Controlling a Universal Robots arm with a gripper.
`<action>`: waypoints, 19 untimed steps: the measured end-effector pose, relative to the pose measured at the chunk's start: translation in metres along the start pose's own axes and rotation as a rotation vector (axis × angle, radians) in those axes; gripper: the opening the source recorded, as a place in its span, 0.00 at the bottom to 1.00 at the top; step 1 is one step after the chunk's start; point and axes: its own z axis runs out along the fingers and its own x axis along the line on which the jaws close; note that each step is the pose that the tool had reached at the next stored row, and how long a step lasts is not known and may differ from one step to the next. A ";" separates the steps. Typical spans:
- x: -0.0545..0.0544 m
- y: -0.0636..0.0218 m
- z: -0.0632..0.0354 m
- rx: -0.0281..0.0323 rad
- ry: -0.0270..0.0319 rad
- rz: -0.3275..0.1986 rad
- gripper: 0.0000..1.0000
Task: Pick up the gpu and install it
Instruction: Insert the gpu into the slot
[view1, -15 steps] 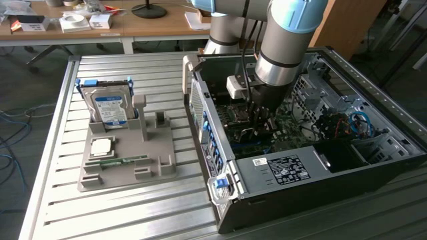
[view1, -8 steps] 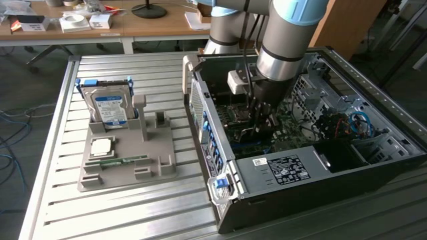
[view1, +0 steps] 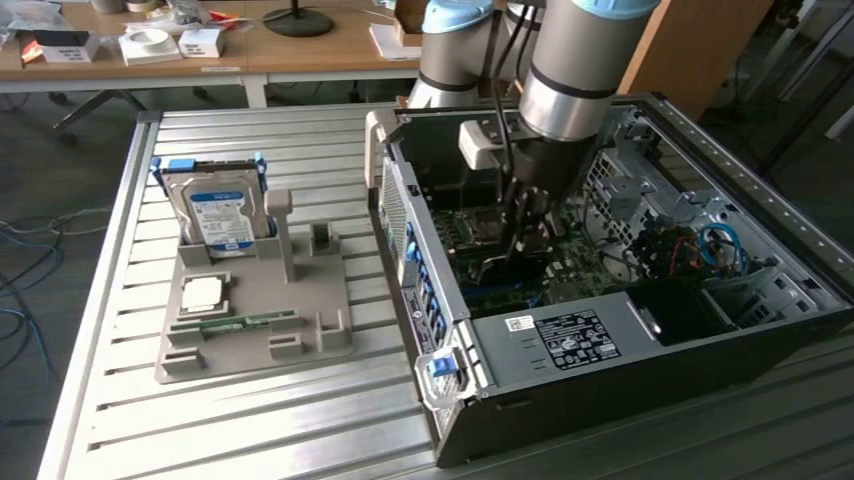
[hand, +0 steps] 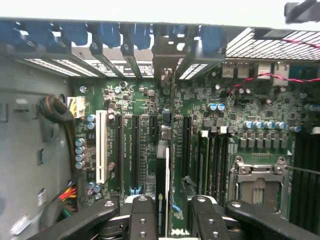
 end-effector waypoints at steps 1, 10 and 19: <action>0.000 0.0000 -0.0029 0.0000 -0.0001 0.000 0.33; 0.000 -0.0005 -0.0229 0.0002 -0.0011 0.000 0.33; -0.001 -0.0008 -0.0346 0.0000 -0.0013 0.000 0.33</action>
